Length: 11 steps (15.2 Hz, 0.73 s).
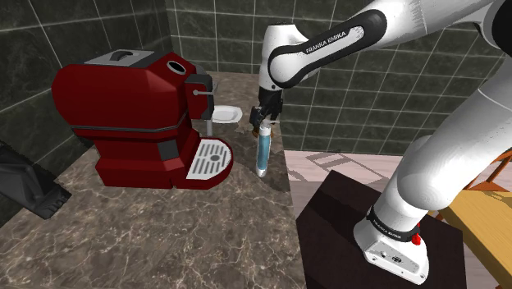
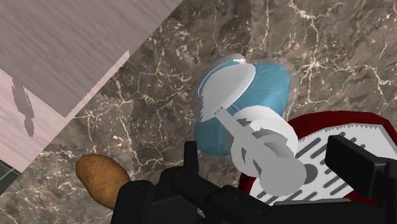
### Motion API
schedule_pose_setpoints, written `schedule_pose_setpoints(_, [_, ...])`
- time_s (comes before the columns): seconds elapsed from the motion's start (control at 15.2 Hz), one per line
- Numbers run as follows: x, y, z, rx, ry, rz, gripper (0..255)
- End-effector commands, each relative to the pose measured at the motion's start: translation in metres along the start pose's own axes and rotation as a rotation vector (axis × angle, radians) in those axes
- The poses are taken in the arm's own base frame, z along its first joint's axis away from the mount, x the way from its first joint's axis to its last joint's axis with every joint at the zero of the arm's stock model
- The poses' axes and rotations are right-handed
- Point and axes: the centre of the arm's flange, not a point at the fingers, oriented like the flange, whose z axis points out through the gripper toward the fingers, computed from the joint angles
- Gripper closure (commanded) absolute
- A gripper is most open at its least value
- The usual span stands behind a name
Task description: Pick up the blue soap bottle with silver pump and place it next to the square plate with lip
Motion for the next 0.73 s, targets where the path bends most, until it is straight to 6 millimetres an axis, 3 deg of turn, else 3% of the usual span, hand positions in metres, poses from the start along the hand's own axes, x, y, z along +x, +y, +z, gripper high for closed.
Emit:
schedule_pose_setpoints(0.0, [0.0000, 0.0000, 0.0000, 0.000, 0.000, 0.000, 255])
schedule_pose_setpoints(0.66, [0.0003, -0.0001, -0.0052, 0.000, 0.000, 0.000, 255])
